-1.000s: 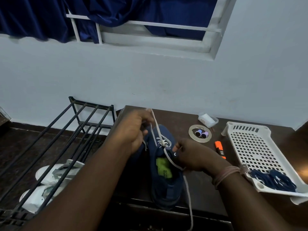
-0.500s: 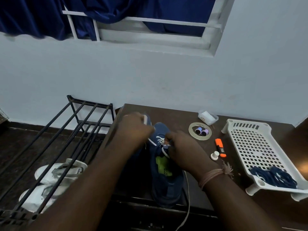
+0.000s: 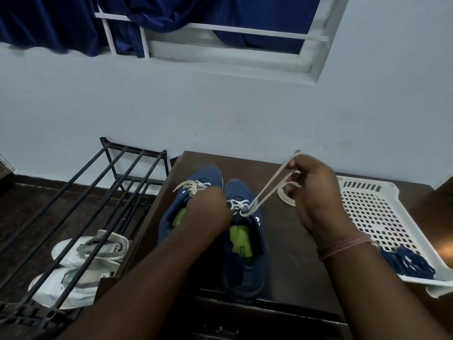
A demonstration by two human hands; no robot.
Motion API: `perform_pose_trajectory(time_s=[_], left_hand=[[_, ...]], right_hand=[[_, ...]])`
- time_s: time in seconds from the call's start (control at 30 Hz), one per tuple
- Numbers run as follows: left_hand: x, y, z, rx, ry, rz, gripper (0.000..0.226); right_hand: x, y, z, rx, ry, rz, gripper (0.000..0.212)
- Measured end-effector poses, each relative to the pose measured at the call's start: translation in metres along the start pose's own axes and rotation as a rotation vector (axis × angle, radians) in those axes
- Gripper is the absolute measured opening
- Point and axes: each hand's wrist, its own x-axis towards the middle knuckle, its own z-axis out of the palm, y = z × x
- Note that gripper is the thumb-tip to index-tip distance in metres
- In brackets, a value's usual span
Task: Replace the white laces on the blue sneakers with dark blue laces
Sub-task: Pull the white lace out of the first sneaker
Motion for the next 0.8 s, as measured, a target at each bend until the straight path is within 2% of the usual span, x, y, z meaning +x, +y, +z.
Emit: perform_pose_trajectory(time_s=[0.1, 0.17, 0.23, 0.3, 0.37, 0.43, 0.5, 0.57, 0.7, 0.8], left_hand=[[0.001, -0.002, 0.001, -0.030, -0.025, -0.014, 0.022], [0.002, -0.002, 0.000, -0.061, -0.045, -0.031, 0.021], [0.003, -0.001, 0.000, -0.084, -0.059, -0.026, 0.019], [0.000, 0.002, 0.002, -0.108, -0.024, -0.016, 0.019], [-0.002, 0.003, 0.006, -0.143, 0.022, -0.010, 0.022], [-0.003, 0.003, 0.008, -0.144, 0.045, -0.004, 0.023], [-0.002, 0.002, 0.008, -0.113, 0.036, 0.007, 0.019], [0.003, 0.001, 0.006, -0.077, 0.022, 0.030, 0.018], [0.007, -0.005, 0.006, 0.008, 0.018, 0.079, 0.020], [0.015, -0.012, 0.006, 0.119, 0.047, 0.033, 0.022]], right_hand=[[0.000, -0.020, -0.014, 0.369, 0.012, -0.063, 0.024], [0.002, -0.028, -0.023, 0.435, 0.008, -0.074, 0.028], [0.004, -0.025, -0.026, 0.151, 0.050, -0.035, 0.030], [0.004, -0.009, -0.024, -0.358, 0.022, 0.061, 0.028], [-0.003, 0.017, -0.022, -0.789, -0.189, 0.112, 0.034], [-0.013, 0.034, -0.013, -1.026, -0.351, 0.176, 0.045], [-0.016, 0.045, -0.003, -1.110, -0.399, 0.196, 0.054], [-0.014, 0.049, 0.003, -1.135, -0.417, 0.214, 0.050], [-0.005, 0.053, -0.007, -1.167, -0.340, 0.226, 0.023], [-0.004, 0.055, -0.016, -1.213, -0.276, 0.246, 0.010]])
